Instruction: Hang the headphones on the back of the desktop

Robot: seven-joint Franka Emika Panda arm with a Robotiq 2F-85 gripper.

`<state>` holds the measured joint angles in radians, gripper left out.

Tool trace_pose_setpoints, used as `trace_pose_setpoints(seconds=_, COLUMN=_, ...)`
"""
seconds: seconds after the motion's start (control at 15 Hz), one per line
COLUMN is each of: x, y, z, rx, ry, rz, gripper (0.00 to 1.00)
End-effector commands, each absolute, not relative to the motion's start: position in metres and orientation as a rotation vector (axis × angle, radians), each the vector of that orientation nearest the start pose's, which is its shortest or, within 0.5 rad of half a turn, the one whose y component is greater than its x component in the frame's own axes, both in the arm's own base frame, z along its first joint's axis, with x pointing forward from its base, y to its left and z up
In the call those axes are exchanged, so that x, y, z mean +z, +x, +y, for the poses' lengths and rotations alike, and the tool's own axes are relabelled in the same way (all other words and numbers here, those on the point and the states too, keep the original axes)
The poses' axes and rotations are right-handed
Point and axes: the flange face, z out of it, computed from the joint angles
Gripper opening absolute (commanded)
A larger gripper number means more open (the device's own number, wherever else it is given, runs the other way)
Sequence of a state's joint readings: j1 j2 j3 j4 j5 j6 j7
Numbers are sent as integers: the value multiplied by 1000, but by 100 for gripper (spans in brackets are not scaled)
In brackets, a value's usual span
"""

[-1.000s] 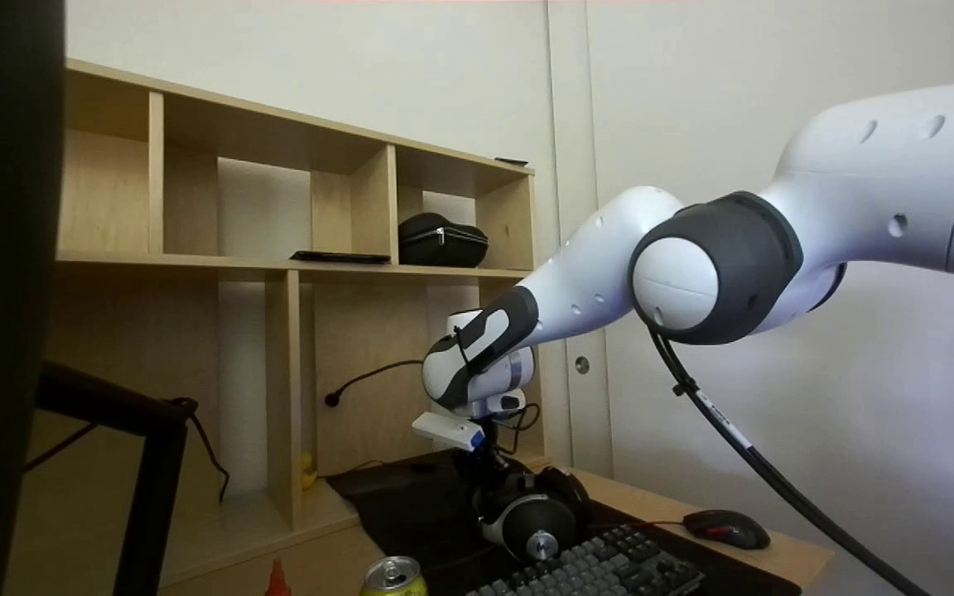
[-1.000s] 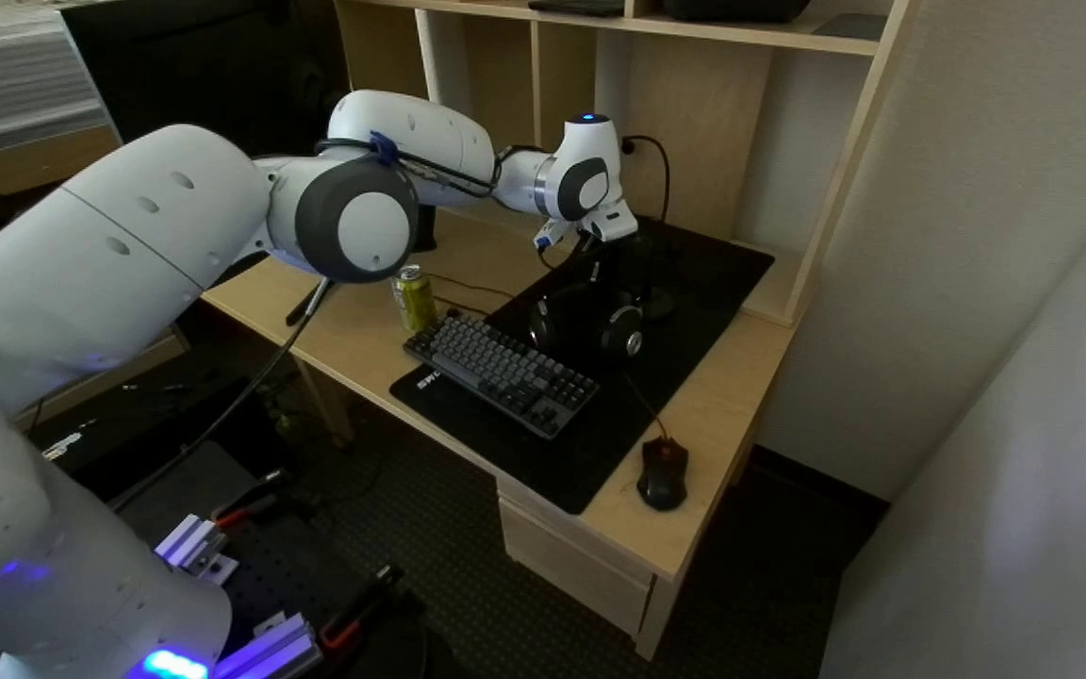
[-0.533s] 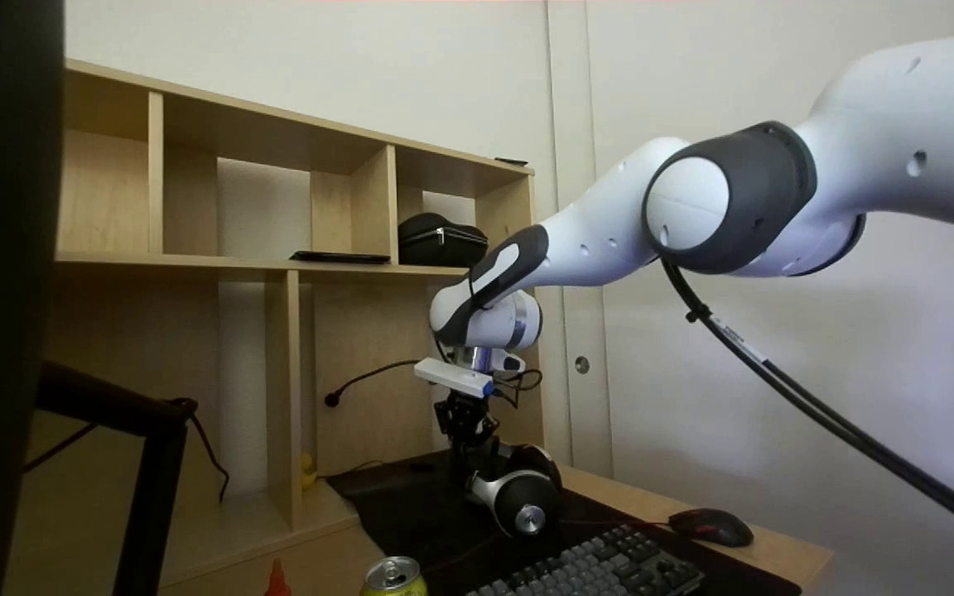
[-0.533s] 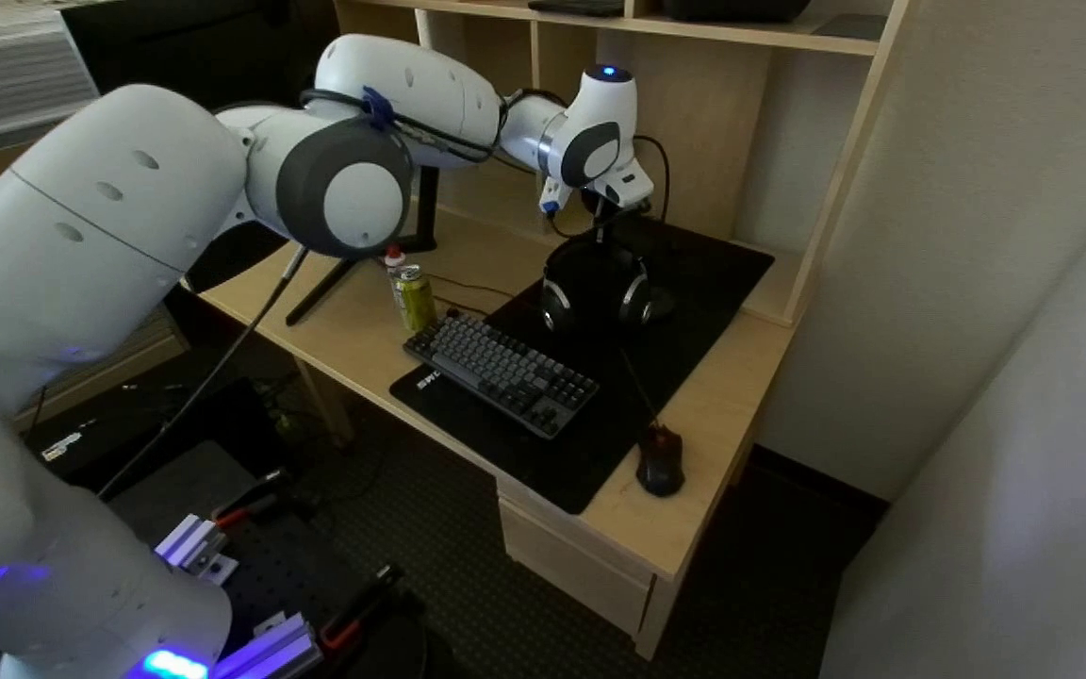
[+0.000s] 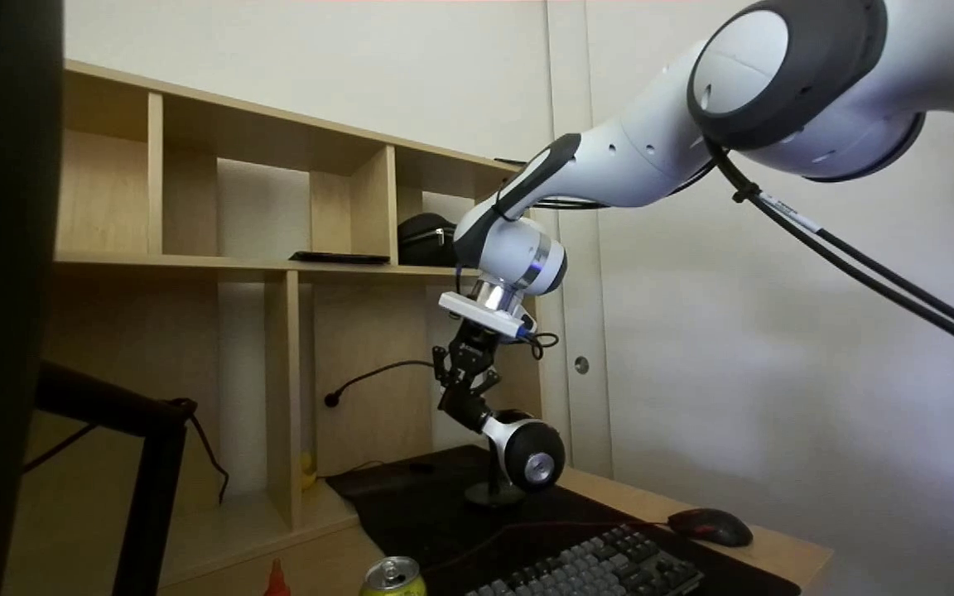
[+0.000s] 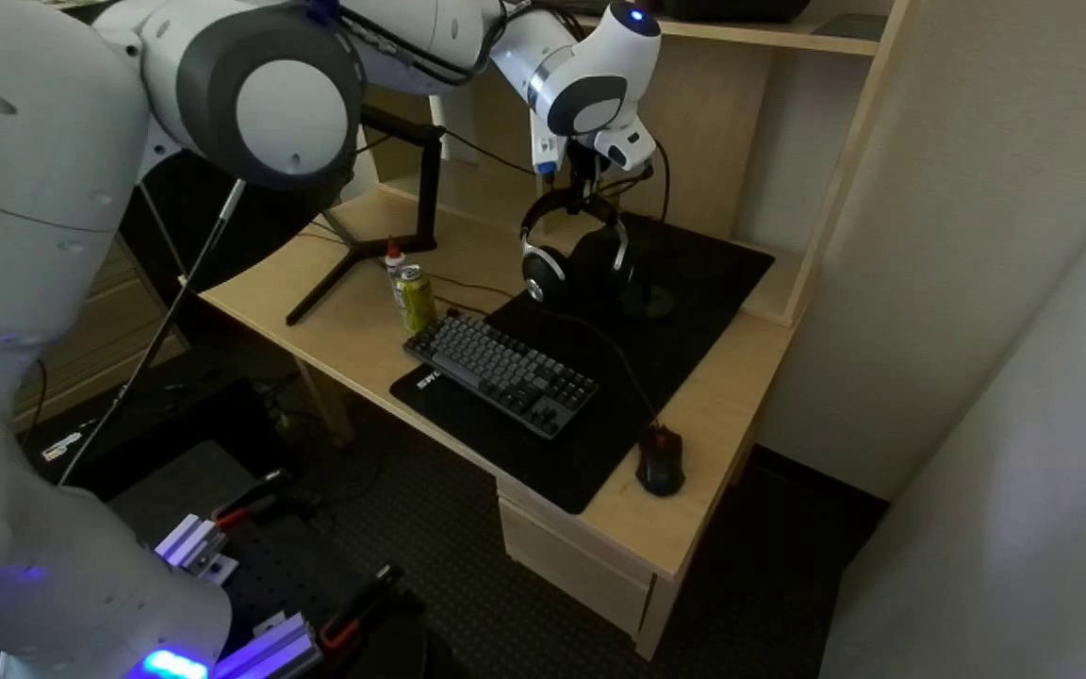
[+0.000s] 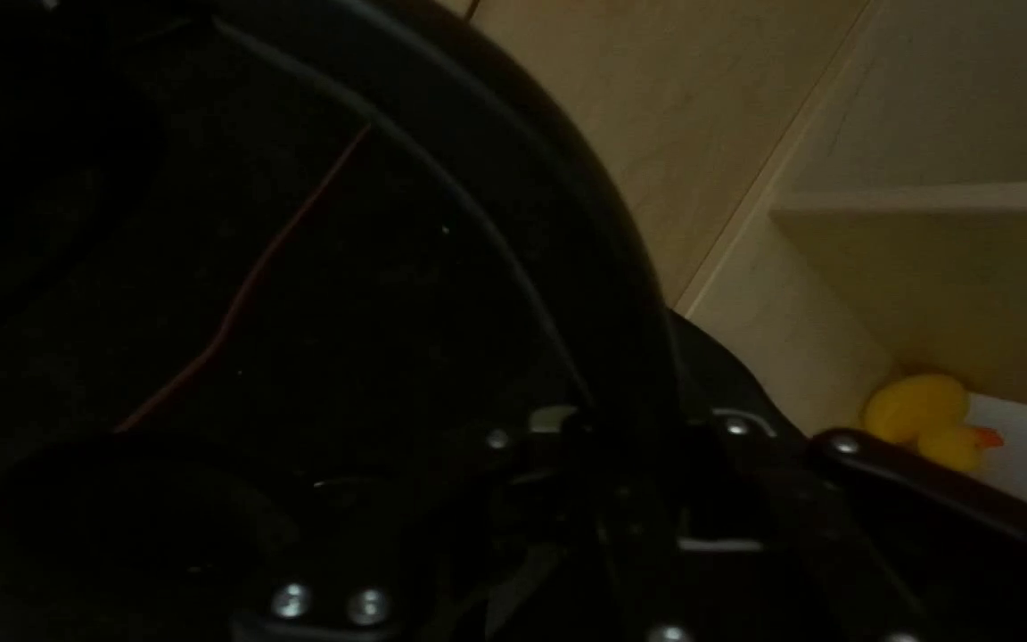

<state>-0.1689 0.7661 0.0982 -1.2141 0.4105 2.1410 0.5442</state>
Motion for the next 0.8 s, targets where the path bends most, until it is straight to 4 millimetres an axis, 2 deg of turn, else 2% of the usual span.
trace_pose_setpoints(seconds=0.0, x=342, y=767, z=-61, rx=-79, ry=-2454, rz=1105, gripper=17)
trace_pose_setpoints(seconds=0.07, x=339, y=768, z=-60, rx=-76, ry=-2457, rz=1108, gripper=17)
trace_pose_setpoints(seconds=0.13, x=333, y=768, z=-60, rx=-70, ry=-2459, rz=1110, gripper=4)
trace_pose_setpoints(seconds=0.27, x=334, y=760, z=-38, rx=57, ry=-2477, rz=939, gripper=4)
trace_pose_setpoints(seconds=0.47, x=359, y=749, z=-5, rx=84, ry=-2478, rz=719, gripper=4)
trace_pose_setpoints(seconds=0.73, x=409, y=731, z=34, rx=129, ry=-2434, rz=432, gripper=4)
